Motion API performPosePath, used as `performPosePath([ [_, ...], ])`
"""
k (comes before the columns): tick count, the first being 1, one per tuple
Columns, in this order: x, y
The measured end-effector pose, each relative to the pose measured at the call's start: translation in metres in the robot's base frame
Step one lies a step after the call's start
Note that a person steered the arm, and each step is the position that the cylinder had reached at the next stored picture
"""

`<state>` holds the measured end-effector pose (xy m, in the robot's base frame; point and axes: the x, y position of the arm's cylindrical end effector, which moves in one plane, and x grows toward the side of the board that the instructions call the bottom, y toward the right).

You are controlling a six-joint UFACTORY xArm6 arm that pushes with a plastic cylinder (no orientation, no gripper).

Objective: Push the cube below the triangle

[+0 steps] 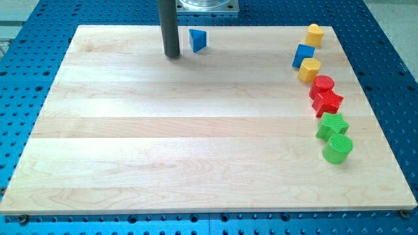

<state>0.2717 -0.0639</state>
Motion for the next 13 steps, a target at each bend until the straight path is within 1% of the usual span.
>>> performPosePath([
  [1,-0.019,0.045],
  [2,-0.033,0.050],
  [3,-0.016,0.042],
  [4,0.018,0.042],
  [5,0.019,0.046],
  [6,-0.007,0.093],
  [7,-0.035,0.171],
  [8,-0.075,0.246],
  [9,-0.079,0.284],
  [10,-0.066,0.374],
  [11,-0.023,0.398],
  [12,0.041,0.355],
  [13,0.038,0.327],
])
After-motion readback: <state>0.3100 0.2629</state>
